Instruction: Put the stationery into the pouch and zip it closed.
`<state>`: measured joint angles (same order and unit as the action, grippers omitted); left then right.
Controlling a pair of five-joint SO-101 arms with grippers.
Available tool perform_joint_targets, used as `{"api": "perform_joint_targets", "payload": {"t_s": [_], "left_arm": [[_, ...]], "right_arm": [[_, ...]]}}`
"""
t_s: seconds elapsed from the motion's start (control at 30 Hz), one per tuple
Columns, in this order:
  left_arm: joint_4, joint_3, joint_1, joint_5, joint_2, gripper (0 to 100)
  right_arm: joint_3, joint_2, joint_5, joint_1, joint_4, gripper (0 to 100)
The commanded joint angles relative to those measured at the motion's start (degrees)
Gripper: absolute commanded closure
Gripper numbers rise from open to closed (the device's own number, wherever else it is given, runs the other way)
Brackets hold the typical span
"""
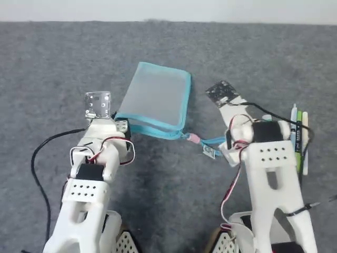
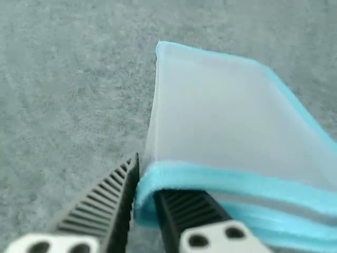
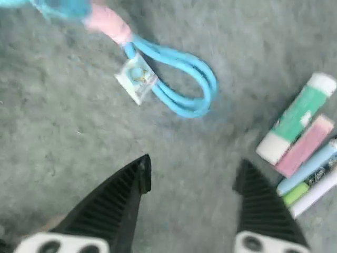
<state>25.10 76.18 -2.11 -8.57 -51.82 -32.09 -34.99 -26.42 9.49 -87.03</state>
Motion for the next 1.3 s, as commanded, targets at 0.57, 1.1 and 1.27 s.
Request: {"api": "perform_joint_targets", "payload": {"t_s": [0.57, 1.1, 1.27], "left_arm": [[0.35, 0.13, -0.35, -1.05, -0.35, 99], [0.35, 0.22, -0.35, -1.05, -0.09, 99], [0.26, 0.22, -0.26, -1.05, -0.09, 99]], "right_arm": [[9.49, 12.79, -24.35, -36.62, 2.42, 81.8], [27.78, 47.43, -28.57, -48.92, 9.63, 81.8], [31.56, 54.64, -29.98, -49.19, 9.63, 82.0]]}}
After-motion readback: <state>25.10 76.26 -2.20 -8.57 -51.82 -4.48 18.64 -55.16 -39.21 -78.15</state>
